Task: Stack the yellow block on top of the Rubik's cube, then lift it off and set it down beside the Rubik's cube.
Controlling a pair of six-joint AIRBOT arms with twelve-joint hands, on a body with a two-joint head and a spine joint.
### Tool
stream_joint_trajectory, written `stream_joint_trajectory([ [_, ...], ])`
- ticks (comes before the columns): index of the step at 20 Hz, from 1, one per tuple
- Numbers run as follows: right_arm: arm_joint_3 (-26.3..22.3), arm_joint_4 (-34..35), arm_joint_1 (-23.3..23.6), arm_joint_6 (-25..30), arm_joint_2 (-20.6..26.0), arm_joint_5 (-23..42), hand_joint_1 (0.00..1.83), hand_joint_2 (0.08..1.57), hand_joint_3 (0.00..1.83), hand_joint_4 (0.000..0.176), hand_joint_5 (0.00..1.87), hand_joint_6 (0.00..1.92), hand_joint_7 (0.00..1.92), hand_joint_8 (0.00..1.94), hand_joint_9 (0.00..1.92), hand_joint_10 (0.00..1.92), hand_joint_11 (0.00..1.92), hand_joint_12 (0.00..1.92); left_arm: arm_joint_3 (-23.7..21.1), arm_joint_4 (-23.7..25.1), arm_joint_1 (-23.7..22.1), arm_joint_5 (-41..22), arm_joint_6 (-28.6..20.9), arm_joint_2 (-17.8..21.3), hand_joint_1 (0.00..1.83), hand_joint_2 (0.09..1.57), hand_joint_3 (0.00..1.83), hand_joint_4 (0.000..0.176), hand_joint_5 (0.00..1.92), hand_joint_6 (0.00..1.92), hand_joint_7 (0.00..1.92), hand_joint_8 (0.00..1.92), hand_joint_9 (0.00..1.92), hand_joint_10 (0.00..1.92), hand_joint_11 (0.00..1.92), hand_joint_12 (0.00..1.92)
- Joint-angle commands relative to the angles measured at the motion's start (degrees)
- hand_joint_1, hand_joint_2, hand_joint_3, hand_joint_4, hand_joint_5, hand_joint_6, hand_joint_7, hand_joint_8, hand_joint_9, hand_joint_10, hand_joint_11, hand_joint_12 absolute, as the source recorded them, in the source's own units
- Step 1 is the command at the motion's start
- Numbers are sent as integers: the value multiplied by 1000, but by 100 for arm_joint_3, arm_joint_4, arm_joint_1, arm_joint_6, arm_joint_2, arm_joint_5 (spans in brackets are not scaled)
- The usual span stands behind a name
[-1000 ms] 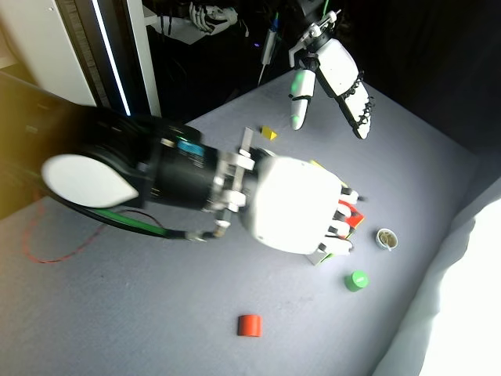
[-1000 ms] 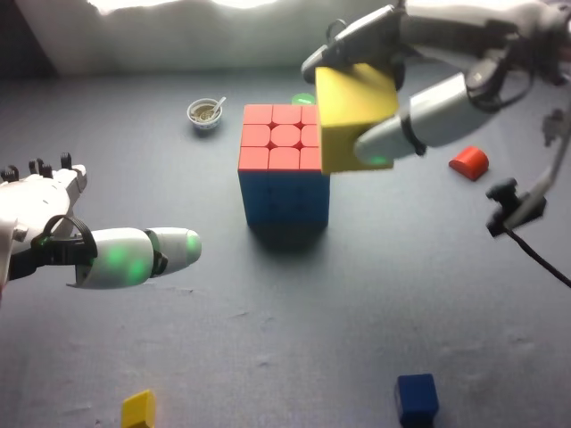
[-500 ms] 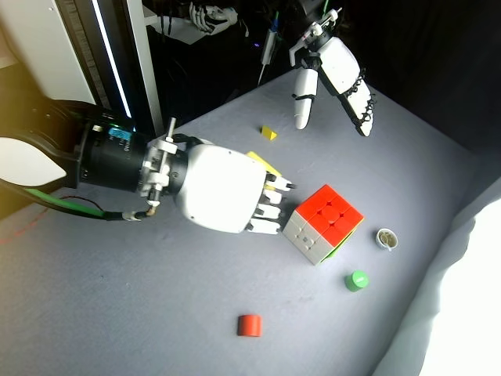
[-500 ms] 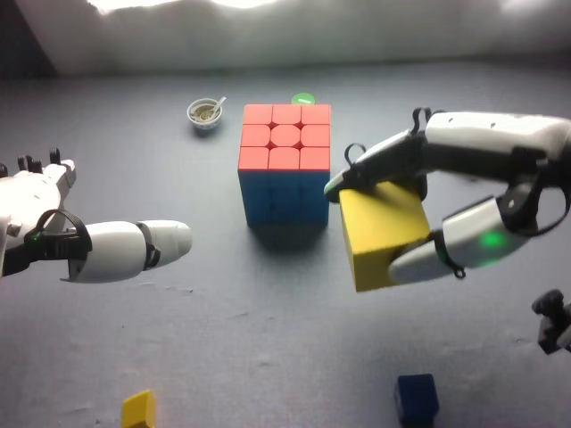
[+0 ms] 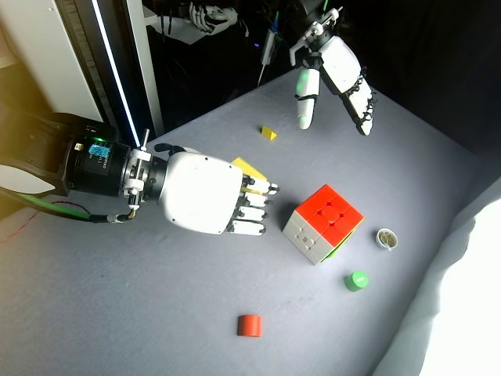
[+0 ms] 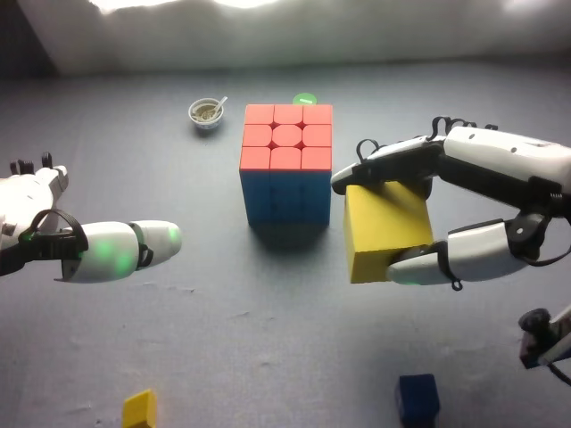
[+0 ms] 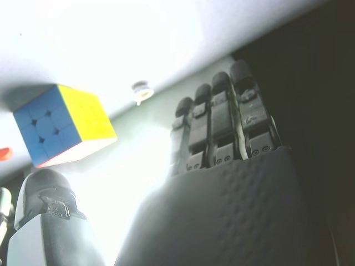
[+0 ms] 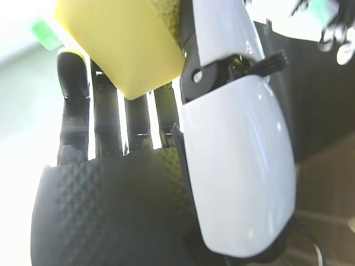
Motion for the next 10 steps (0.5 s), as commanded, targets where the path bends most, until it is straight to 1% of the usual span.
stream_joint_trajectory([
  [1, -12, 6, -46, 23, -4, 755, 1172, 1255, 1, 0, 651, 1340, 812, 1461, 584, 1497, 207, 1863, -24, 409, -56, -309, -20, 33, 106, 915, 2, 0, 39, 1, 80, 0, 87, 0, 0, 296],
  [4, -12, 218, -150, 22, -145, 852, 1172, 1255, 1, 0, 650, 1342, 812, 1459, 609, 1463, 242, 1843, -23, 409, -57, -311, -20, 33, 127, 909, 0, 0, 39, 0, 70, 0, 86, 1, 0, 307],
  [6, -3, 363, -165, 13, -244, 852, 1167, 1262, 2, 0, 636, 1360, 800, 1477, 594, 1474, 214, 1858, -20, 410, -58, -314, -20, 33, 130, 902, 0, 0, 46, 2, 80, 3, 97, 4, 0, 335],
  [7, 6, 380, -176, -39, -297, 852, 1175, 1254, 0, 0, 649, 1339, 820, 1449, 603, 1466, 217, 1846, -18, 413, -63, -316, -20, 33, 119, 914, 2, 0, 15, 1, 51, 2, 68, 2, 0, 270],
  [9, 43, 391, -261, -86, -395, 846, 1176, 1254, 0, 0, 650, 1338, 820, 1448, 604, 1465, 217, 1845, -16, 421, -68, -316, -20, 33, 119, 914, 2, 0, 13, 1, 50, 2, 67, 1, 0, 267],
  [10, 72, 392, -319, -98, -446, 793, 1179, 1258, 1, 0, 626, 1360, 825, 1450, 604, 1463, 219, 1846, -16, 421, -69, -316, -20, 33, 114, 912, 1, 0, 39, 4, 72, 5, 87, 5, 0, 328],
])
